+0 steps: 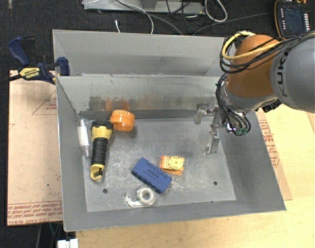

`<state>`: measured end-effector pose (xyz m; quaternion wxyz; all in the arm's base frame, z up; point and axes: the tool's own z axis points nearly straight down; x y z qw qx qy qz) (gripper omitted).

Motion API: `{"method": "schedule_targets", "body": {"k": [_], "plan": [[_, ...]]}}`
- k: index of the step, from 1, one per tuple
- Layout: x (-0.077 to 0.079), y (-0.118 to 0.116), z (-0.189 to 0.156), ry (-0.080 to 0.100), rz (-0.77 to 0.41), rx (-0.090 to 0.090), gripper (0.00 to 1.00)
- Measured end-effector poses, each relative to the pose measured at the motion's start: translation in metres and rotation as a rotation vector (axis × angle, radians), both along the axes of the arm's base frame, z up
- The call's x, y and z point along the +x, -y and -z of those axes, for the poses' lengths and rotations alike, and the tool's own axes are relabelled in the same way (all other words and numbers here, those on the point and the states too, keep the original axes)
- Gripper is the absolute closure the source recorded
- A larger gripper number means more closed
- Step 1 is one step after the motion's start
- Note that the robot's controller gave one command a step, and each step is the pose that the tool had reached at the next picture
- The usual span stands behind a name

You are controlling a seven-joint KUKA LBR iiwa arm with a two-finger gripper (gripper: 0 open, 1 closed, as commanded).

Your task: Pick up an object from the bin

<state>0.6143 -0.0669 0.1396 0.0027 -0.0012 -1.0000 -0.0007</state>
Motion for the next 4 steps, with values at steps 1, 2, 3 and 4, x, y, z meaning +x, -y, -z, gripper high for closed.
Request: {"method": "schedule_targets", "body": {"k": [1,2,3,4], "plan": [[0.002,0.0,-0.004,0.008,-0.002,-0.001,0.0],[-0.038,-0.083,0.07,0.004,-0.049,0.002,0.0],[-0.031,-0.093,0.008,0.024,0.039,-0.004,0.0],[-0.048,-0.088,0.041,0.002,0.086,0.0,0.0]]}}
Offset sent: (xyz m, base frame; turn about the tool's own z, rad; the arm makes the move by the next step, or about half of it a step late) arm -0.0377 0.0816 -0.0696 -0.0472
